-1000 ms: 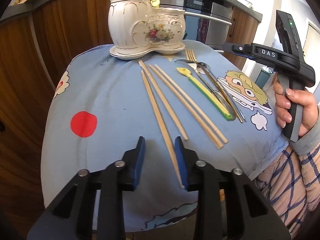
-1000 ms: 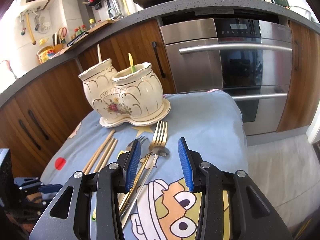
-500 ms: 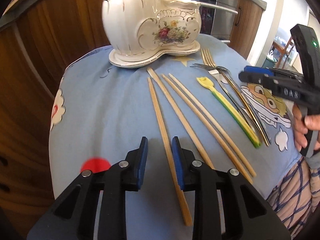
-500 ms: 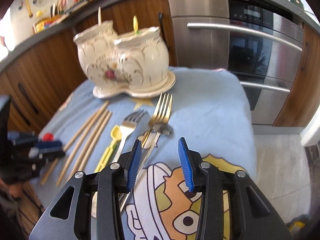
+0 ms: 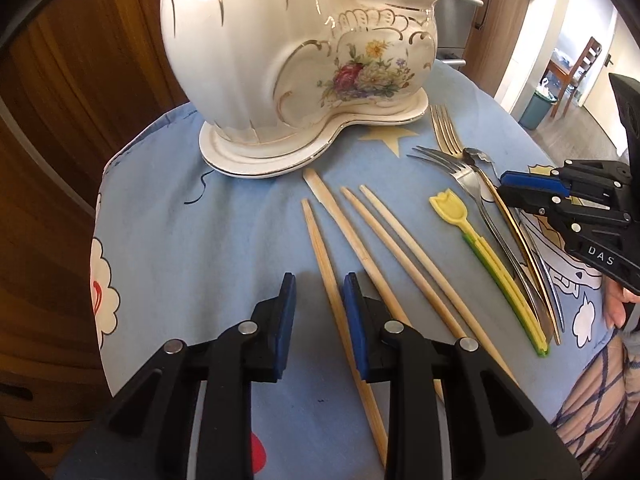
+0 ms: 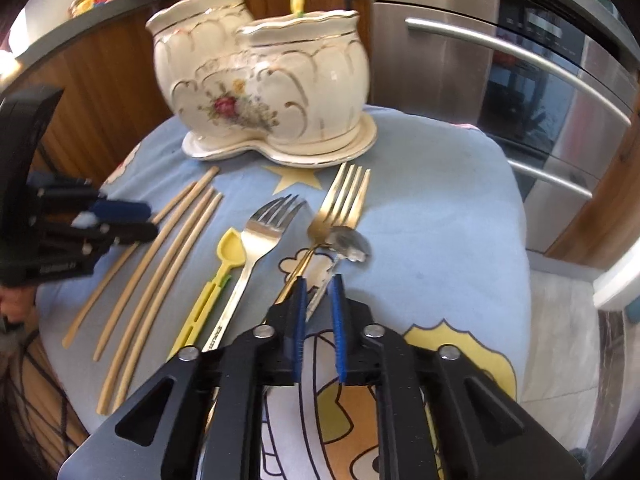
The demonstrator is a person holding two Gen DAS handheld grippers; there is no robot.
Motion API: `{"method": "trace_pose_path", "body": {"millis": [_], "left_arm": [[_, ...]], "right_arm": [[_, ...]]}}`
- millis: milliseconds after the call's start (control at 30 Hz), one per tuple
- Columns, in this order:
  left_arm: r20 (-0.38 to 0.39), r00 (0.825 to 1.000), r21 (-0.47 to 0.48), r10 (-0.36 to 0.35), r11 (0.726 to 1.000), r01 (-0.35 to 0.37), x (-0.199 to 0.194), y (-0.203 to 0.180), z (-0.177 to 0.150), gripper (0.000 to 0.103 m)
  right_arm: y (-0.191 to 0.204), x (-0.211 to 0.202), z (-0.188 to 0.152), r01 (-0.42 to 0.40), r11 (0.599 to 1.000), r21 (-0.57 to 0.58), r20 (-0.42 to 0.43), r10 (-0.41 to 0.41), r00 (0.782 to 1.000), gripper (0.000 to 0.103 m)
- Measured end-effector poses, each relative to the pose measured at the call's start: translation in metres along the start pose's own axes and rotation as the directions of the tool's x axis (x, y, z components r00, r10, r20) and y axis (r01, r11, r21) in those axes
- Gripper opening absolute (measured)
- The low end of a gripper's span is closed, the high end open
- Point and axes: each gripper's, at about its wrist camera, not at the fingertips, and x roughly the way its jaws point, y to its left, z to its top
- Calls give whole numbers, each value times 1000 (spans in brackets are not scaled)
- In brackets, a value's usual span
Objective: Organize utensils
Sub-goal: 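Grasp another chopstick with the left tool while the right tool grasps the silver spoon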
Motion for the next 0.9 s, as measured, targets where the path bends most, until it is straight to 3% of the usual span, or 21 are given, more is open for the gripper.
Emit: {"method": "trace_pose_path", "body": {"millis": [100, 367, 433, 667, 833, 900], "left_arm": [[-8, 1000, -3, -4, 1000, 4, -2, 8, -3, 14], [-51, 999, 9, 4, 1000, -3, -11, 32, -14, 14], [-67, 998, 21, 1, 1000, 1, -13, 35, -15, 14], [-138, 990, 56, -16, 998, 24, -9, 44, -16, 15], [-179, 984, 113, 10, 993, 11, -5, 36, -9, 15], [-189, 982, 130, 16, 992, 9, -4, 31, -7, 13]], "right_arm": [[-3, 1, 4, -5, 999, -36, -34, 4, 999, 11], [-21, 4, 17, -9, 997, -71, -161, -3, 987, 12], [-27, 7, 20, -18, 999, -44, -179, 10, 984, 17], [-38, 17, 31, -37, 997, 60, -194, 48, 980, 18], [-29, 16, 28, 11, 1000, 18, -183, -8, 983, 14], [-24, 15, 27, 10, 1000, 9, -177, -8, 984, 8]]}}
